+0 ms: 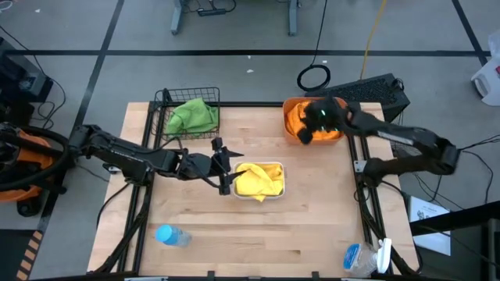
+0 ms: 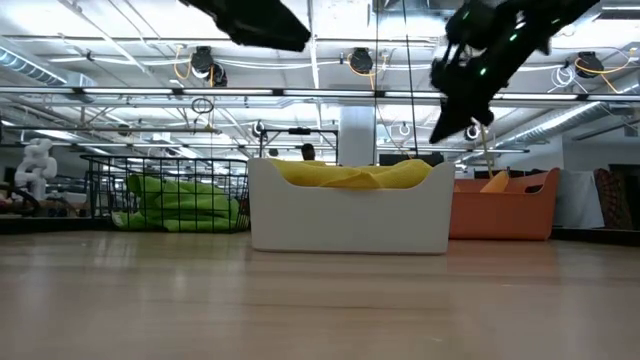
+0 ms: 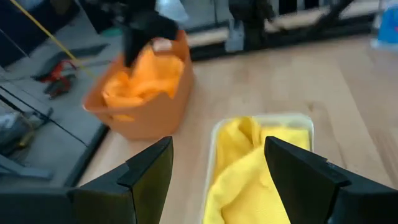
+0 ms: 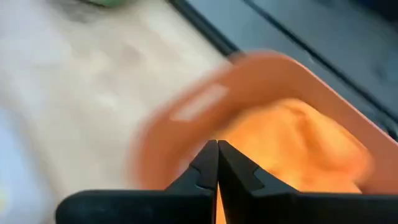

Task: Sort microfiber towel by color & place in baskets
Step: Return to Home Position

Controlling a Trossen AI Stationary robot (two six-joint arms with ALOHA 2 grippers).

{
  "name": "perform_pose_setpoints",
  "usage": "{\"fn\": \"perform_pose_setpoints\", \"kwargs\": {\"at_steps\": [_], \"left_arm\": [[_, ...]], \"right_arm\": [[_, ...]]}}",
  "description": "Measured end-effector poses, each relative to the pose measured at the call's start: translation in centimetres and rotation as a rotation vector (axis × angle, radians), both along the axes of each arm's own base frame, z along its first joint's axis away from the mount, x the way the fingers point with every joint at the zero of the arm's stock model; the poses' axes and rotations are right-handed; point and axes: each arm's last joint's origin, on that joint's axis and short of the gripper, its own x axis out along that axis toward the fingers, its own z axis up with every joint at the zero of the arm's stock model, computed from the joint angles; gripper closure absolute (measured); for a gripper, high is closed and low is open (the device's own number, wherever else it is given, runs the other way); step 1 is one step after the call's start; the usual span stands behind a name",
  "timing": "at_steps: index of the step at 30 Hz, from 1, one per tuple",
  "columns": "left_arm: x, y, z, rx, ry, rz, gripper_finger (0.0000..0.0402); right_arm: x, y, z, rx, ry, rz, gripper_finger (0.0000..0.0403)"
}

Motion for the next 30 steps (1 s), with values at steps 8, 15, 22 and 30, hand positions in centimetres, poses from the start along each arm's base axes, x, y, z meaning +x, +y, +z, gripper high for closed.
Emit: {"fn": "perform_pose_setpoints", "kwargs": {"at_steps": [8,15,22,30], "left_arm": [[-1.6,-0.8,0.9,-0.022,-0.014,0.027,0.0150],[-3.8,-0.9,-2.2,0.018,-0.037,-0.019,0.0225],[-6.7,0.3,-5.8,0.003,-0.084,0.001,0.0315],[-10.4,1.6,-8.3,-0.059,-0.156,0.036,0.0394]], "right_arm": [[-1.6,8.1,-0.5,-0.192,-0.292,0.399,0.0403],[-3.5,11.4,-5.3,-0.361,-0.455,0.632,0.0403],[-4.6,12.1,-8.7,-0.413,-0.457,0.690,0.0403],[-4.8,12.3,-9.5,-0.363,-0.467,0.757,0.0403]]}}
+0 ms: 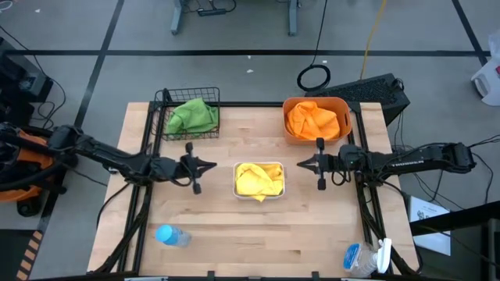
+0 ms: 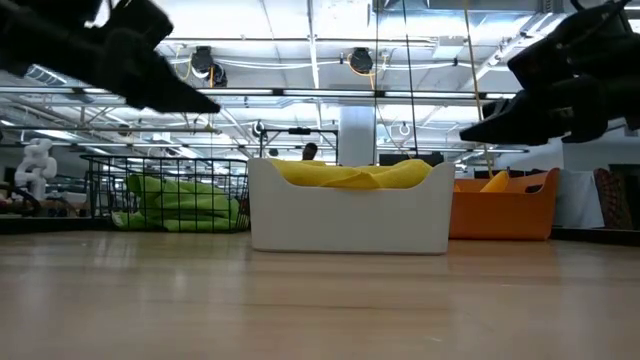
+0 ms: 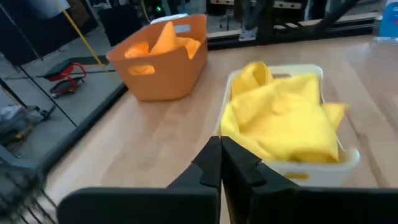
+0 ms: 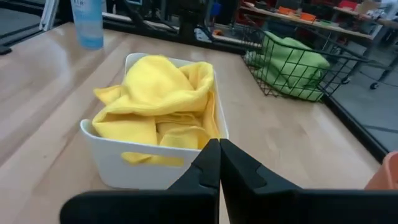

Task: Sort microfiber towel by color & place in baskets
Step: Return to Home Position

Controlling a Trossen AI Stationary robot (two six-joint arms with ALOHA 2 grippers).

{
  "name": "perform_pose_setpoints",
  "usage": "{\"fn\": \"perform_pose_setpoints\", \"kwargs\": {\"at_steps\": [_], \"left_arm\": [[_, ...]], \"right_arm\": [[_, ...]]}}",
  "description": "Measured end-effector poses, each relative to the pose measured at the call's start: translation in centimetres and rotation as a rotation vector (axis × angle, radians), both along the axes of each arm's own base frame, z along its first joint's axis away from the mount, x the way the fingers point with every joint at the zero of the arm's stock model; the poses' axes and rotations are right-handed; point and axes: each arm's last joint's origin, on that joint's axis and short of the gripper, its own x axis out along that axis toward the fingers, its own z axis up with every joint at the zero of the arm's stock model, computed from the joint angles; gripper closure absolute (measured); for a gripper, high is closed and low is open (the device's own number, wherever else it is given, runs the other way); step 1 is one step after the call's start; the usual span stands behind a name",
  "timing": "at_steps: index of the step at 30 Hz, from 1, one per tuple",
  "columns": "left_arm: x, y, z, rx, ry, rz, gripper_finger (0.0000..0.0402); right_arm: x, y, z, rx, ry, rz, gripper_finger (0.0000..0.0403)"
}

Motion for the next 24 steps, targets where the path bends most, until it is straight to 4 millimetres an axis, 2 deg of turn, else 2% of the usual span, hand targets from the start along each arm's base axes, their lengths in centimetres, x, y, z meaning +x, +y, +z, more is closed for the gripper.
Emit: {"fn": "perform_pose_setpoints", "kwargs": {"at_steps": [8,14,24], "left_arm": [[-3.5,0.5,-3.0,-0.056,-0.090,-0.038,0.0395],[-5.1,0.9,-4.4,-0.064,-0.125,-0.051,0.0395],[-5.7,1.0,-4.4,-0.055,-0.118,-0.061,0.0395]], "right_arm": [[-0.3,0.3,-0.7,0.037,0.017,0.077,0.0403],[-0.7,0.4,-1.5,0.092,0.009,0.084,0.0403],[-1.0,0.4,-2.2,0.132,0.020,0.075,0.0403]]}}
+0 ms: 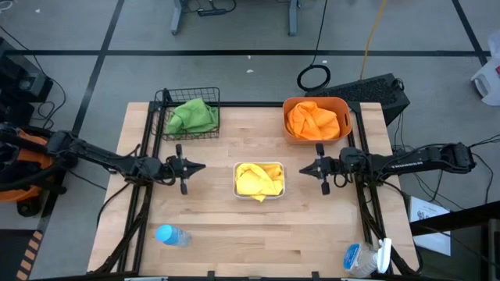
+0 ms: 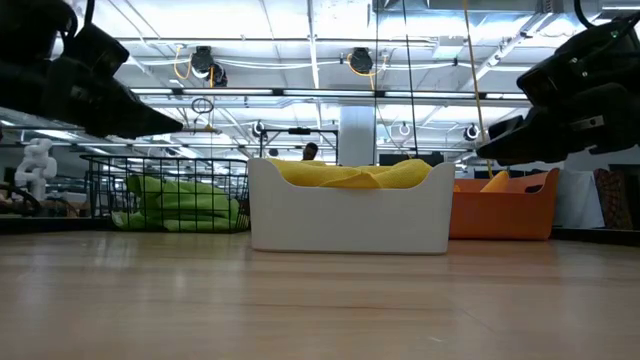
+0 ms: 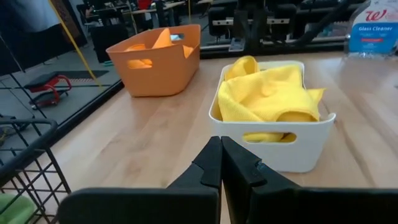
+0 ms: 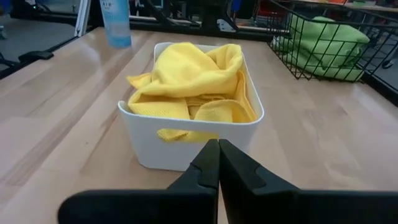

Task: Sort microfiber towel by color & place in baskets
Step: Return to Home Position

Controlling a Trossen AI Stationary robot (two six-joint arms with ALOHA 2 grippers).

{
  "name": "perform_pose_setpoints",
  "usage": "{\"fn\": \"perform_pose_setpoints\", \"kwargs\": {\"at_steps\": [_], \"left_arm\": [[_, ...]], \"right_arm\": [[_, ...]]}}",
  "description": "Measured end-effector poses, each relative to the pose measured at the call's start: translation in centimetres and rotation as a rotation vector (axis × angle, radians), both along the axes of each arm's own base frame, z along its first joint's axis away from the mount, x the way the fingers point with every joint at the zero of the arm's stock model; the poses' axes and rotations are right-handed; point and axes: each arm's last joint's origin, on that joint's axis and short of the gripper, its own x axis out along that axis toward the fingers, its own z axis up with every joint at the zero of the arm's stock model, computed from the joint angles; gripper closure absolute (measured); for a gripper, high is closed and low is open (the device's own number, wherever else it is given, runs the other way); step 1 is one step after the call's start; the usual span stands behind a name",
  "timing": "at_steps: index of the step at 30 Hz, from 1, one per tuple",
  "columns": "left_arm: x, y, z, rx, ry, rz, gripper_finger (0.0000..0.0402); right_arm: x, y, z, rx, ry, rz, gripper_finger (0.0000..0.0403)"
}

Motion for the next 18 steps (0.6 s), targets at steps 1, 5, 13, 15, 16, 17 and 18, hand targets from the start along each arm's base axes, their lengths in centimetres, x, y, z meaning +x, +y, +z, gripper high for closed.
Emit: {"fn": "perform_pose_setpoints", "kwargs": {"at_steps": [1,5,13,15,16,17,18], "left_arm": [[-0.1,0.0,0.0,0.002,0.006,0.000,0.0395],[-0.5,0.1,0.0,0.002,0.015,0.007,0.0395],[-1.2,0.4,0.3,-0.003,-0.012,0.046,0.0395],[-1.4,0.5,0.3,-0.005,-0.013,0.061,0.0395],[-1.6,0.6,0.3,-0.007,-0.012,0.075,0.0395],[-1.7,0.6,0.3,-0.011,-0.013,0.091,0.0395],[-1.8,0.7,0.3,-0.013,-0.012,0.106,0.0395]], "right_arm": [[0.0,0.0,0.0,0.001,0.004,0.001,0.0403],[-0.1,0.1,-0.2,-0.001,0.020,0.036,0.0403],[-0.9,-0.7,0.2,0.027,0.015,-0.023,0.0403],[-1.1,-0.8,0.3,0.069,0.011,-0.046,0.0403],[-1.3,-0.8,0.4,0.090,0.010,-0.054,0.0403],[-1.4,-0.7,0.4,0.107,0.010,-0.057,0.0403],[-1.5,-0.7,0.4,0.121,0.015,-0.058,0.0403]]}}
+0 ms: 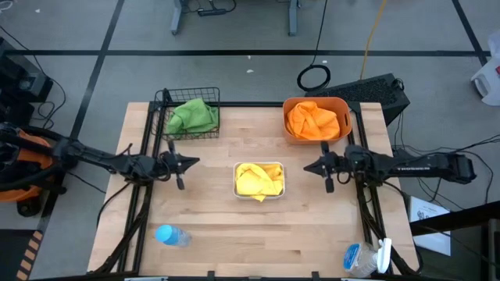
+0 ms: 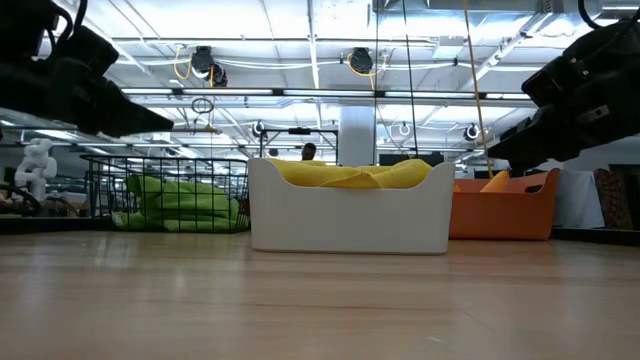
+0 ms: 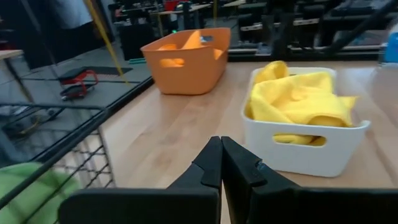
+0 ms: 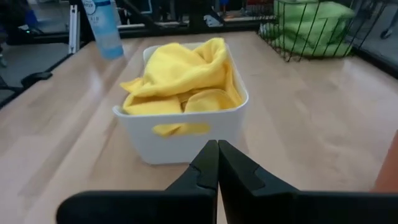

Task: Sort microfiber towel by color & place in baskets
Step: Return to Home Position

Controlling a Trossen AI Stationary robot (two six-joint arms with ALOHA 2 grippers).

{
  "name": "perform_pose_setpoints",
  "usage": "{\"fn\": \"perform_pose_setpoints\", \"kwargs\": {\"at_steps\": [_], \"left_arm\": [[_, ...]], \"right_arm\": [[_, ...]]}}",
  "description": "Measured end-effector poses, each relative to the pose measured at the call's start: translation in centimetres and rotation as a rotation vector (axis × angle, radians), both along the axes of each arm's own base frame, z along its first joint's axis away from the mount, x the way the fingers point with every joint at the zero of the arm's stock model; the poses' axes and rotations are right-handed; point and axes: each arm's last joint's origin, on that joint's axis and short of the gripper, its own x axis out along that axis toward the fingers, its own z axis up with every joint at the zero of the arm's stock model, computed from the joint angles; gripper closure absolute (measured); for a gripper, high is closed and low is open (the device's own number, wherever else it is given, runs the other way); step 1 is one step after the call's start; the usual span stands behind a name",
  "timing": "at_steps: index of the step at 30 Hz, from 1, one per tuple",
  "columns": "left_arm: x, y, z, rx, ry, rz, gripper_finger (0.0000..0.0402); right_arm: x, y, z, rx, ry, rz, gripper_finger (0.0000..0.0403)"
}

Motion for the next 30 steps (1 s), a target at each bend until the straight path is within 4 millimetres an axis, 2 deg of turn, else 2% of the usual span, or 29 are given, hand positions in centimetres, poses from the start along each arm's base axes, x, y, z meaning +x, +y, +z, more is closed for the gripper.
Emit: {"fn": "perform_pose_setpoints", "kwargs": {"at_steps": [11,21,30], "left_arm": [[-0.8,0.3,0.6,-0.017,-0.069,0.029,0.0395],[-0.9,0.3,0.6,-0.041,-0.086,0.040,0.0396],[-0.9,-0.2,0.7,-0.041,-0.088,0.005,0.0396]], "right_arm": [[-0.6,1.4,0.6,-0.005,-0.049,-0.078,0.0403],[-0.9,3.1,0.8,-0.003,-0.064,0.057,0.0403],[-1.8,3.5,1.2,-0.014,-0.111,0.067,0.0403]]}}
